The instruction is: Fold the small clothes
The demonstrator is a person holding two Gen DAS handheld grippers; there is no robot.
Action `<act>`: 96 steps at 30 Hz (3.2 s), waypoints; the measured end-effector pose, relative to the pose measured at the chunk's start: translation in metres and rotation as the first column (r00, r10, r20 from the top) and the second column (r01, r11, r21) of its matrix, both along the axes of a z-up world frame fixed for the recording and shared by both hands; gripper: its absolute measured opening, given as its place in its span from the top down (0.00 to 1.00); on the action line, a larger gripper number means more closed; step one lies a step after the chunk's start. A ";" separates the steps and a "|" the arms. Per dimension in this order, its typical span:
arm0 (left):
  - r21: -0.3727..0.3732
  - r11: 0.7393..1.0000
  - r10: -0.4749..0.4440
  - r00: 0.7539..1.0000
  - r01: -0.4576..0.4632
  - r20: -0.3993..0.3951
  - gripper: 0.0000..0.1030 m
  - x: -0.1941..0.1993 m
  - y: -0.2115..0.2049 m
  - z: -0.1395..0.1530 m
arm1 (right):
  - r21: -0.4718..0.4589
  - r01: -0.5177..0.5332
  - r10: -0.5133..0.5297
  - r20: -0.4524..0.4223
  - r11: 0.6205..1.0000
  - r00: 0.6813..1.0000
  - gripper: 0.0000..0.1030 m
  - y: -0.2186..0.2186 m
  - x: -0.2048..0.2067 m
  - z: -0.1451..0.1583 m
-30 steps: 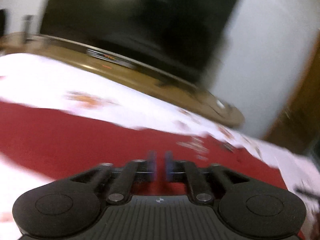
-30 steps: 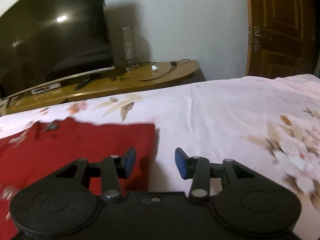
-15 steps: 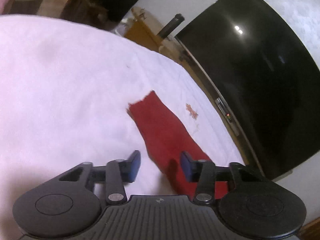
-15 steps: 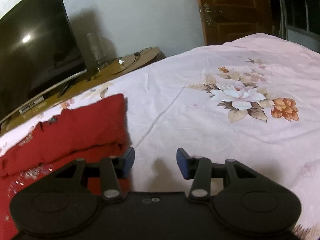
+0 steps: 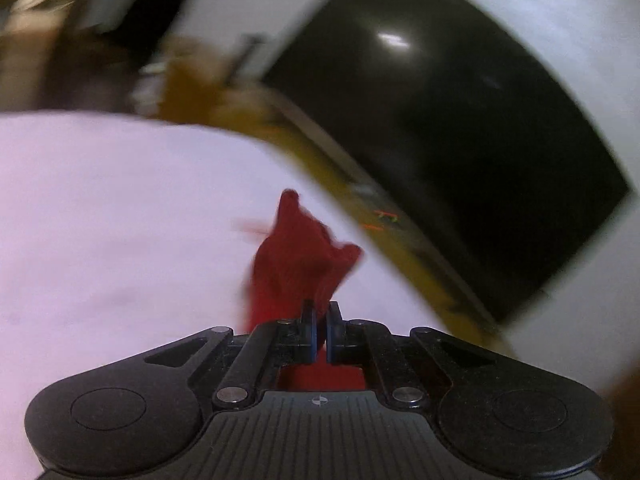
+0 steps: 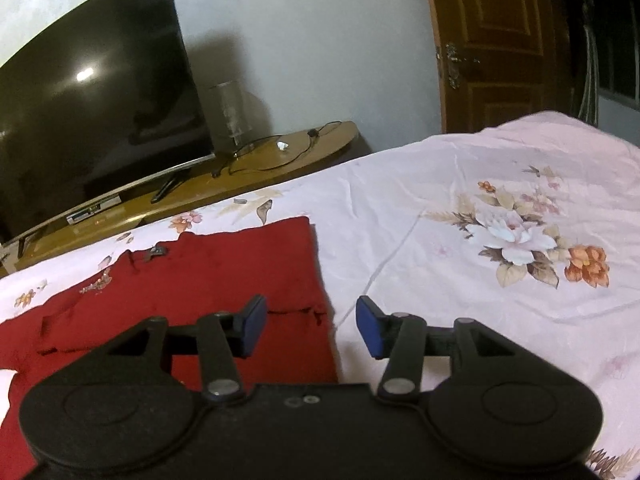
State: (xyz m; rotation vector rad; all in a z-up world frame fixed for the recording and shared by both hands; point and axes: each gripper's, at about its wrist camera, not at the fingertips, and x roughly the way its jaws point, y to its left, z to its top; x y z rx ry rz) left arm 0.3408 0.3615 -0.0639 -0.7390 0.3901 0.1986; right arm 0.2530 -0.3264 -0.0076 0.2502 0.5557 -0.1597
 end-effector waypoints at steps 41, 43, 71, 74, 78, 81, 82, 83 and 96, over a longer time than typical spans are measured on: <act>0.380 0.832 -0.282 0.897 0.405 -0.340 0.49 0.026 -0.281 -0.039 | 0.531 -0.170 0.262 -0.101 0.830 0.960 0.64 0.021 0.143 -0.069; 0.377 0.834 -0.285 0.900 0.403 -0.330 0.50 0.027 -0.279 -0.039 | 0.547 -0.153 0.246 -0.100 0.823 0.964 0.74 0.023 0.147 -0.071; 0.372 0.834 -0.294 0.899 0.408 -0.326 0.85 0.025 -0.254 -0.038 | 0.236 -0.192 0.219 -0.096 0.953 0.971 0.95 0.010 0.149 -0.044; 0.368 0.834 -0.298 0.896 0.412 -0.328 0.86 0.025 -0.253 -0.037 | 0.243 -0.210 0.233 -0.071 0.947 0.970 0.95 0.010 0.141 -0.043; 0.360 0.835 -0.300 0.893 0.415 -0.335 0.86 0.027 -0.252 -0.036 | 0.204 -0.235 0.244 -0.021 0.950 0.969 0.95 0.016 0.128 -0.027; 0.353 0.837 -0.303 0.891 0.418 -0.338 0.86 0.028 -0.250 -0.036 | 0.196 -0.239 0.242 0.010 0.951 0.970 0.95 0.015 0.119 -0.022; 0.352 0.837 -0.304 0.891 0.419 -0.339 0.86 0.029 -0.250 -0.036 | 0.183 -0.250 0.249 0.032 0.951 0.968 0.95 0.018 0.119 -0.021; 0.355 0.835 -0.304 0.890 0.420 -0.340 0.86 0.029 -0.251 -0.036 | 0.171 -0.254 0.251 0.040 0.952 0.967 0.95 0.020 0.118 -0.017; 0.392 0.813 -0.340 0.898 0.430 -0.279 0.78 0.004 -0.223 -0.009 | 0.144 -0.200 0.210 -0.055 0.969 0.976 0.83 0.000 0.123 -0.036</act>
